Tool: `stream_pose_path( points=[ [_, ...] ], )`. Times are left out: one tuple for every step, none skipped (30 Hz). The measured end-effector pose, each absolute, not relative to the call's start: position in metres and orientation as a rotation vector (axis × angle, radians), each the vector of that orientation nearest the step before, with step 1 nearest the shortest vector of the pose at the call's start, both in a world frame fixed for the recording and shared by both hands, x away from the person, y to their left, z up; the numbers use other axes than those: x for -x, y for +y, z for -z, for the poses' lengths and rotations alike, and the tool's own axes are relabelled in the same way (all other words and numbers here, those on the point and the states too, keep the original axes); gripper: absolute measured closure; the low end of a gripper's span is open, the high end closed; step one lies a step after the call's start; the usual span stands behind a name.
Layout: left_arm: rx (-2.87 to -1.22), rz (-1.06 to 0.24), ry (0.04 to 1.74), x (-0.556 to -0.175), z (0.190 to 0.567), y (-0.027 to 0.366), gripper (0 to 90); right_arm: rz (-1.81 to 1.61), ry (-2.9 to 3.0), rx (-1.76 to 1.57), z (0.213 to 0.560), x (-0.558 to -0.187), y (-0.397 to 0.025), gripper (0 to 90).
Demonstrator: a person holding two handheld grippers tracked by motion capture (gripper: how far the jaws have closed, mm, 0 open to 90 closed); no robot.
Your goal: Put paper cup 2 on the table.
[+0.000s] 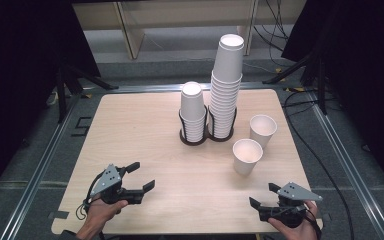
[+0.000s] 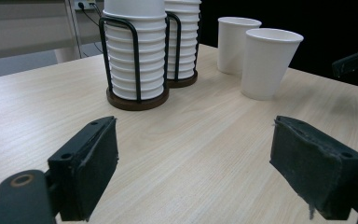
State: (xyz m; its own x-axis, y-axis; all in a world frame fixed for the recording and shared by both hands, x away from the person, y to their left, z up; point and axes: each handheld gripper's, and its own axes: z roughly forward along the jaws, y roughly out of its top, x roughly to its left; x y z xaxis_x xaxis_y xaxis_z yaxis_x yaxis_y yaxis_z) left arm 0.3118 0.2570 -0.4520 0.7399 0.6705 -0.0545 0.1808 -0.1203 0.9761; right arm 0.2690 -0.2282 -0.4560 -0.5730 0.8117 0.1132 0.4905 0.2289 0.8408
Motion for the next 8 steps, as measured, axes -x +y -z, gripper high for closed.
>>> stream_pose_path(
  points=[
    [-1.669, -0.478, 0.688, -0.3117, 0.4520, 0.2567, 14.6, -1.280, 2.160, -1.203, 0.4564, -0.2693, -0.2279, 15.6],
    [-1.668, -0.480, 0.685, -0.3119, 0.4520, 0.2567, 14.6, -1.282, 2.166, -1.213, 0.4566, -0.2690, -0.2274, 15.6],
    [-1.670, -0.481, 0.686, -0.3119, 0.4519, 0.2569, 14.5, -1.274, 2.165, -1.204, 0.4569, -0.2695, -0.2279, 15.6],
    [-1.673, -0.482, 0.684, -0.3120, 0.4519, 0.2572, 14.5, -1.271, 2.165, -1.202, 0.4574, -0.2699, -0.2280, 15.6],
    [-1.672, -0.480, 0.688, -0.3120, 0.4520, 0.2571, 14.6, -1.267, 2.163, -1.201, 0.4579, -0.2704, -0.2281, 15.6],
    [-1.672, -0.479, 0.689, -0.3120, 0.4521, 0.2571, 14.6, -1.267, 2.163, -1.202, 0.4580, -0.2707, -0.2282, 15.6],
    [-1.670, -0.478, 0.689, -0.3120, 0.4521, 0.2570, 14.5, -1.265, 2.161, -1.201, 0.4580, -0.2709, -0.2283, 15.5],
    [-1.671, -0.478, 0.689, -0.3118, 0.4520, 0.2572, 14.6, -1.263, 2.158, -1.205, 0.4578, -0.2706, -0.2284, 15.6]
  ],
)
